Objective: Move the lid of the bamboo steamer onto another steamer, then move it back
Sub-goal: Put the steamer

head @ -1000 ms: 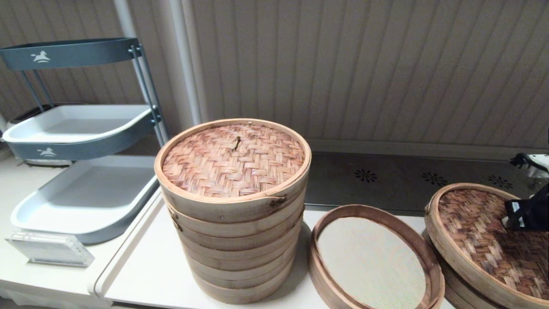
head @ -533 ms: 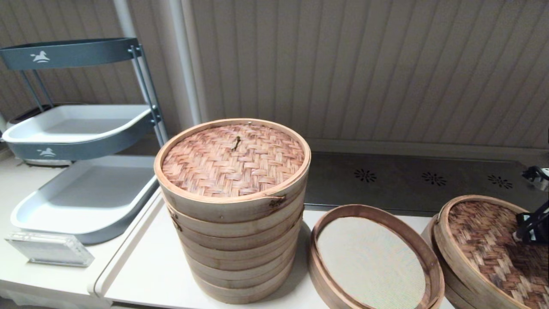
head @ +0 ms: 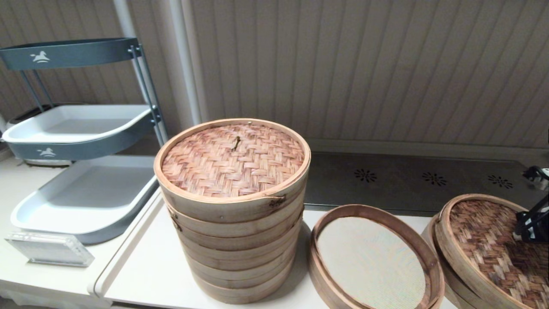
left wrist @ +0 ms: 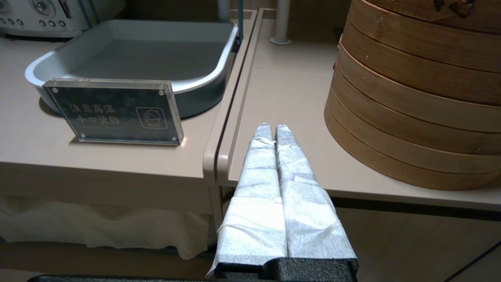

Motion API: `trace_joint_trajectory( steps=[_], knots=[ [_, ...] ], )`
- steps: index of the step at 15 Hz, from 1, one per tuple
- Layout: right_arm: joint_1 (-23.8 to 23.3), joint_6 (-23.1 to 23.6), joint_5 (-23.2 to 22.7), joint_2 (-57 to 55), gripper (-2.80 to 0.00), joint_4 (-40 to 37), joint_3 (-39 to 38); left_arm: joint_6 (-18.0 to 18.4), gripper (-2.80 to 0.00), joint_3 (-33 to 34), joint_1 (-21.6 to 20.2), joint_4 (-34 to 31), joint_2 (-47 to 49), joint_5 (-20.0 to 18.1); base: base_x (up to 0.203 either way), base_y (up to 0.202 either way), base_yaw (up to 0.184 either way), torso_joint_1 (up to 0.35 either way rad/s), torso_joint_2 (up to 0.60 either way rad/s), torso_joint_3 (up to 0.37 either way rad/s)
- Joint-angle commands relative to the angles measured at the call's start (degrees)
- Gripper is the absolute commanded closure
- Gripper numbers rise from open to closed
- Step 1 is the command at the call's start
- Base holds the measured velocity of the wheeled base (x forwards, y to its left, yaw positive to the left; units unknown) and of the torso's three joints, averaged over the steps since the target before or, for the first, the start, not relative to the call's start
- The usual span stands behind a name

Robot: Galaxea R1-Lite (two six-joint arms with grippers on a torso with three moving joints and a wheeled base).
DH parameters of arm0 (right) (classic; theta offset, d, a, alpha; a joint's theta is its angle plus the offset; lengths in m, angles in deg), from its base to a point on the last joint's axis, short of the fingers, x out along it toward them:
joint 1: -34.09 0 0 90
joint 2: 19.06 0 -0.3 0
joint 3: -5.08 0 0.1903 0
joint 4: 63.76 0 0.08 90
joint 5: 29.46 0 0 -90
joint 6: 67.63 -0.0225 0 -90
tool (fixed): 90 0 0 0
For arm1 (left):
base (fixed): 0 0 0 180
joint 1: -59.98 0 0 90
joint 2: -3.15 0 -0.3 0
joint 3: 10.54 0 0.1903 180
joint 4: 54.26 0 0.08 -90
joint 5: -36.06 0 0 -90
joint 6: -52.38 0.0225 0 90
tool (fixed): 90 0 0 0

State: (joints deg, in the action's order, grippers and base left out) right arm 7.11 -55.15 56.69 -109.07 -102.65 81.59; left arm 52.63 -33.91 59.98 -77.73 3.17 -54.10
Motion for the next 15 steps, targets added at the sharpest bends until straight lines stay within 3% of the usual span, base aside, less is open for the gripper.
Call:
trace_joint_trajectory(
  steps=[1,15],
  knots=[
    [-0.1,0.1,-0.1,-0.9,0.00,-0.1,0.2,0.0,0.00,0.2,0.0,0.0,0.1,0.0,0.000,0.000,0.000,0.000,0.00,0.000],
    [0.1,-0.1,-0.2,-4.7,0.00,0.0,2.5,-0.1,0.00,0.2,0.0,0.0,0.1,0.0,0.000,0.000,0.000,0.000,0.00,0.000]
  ],
)
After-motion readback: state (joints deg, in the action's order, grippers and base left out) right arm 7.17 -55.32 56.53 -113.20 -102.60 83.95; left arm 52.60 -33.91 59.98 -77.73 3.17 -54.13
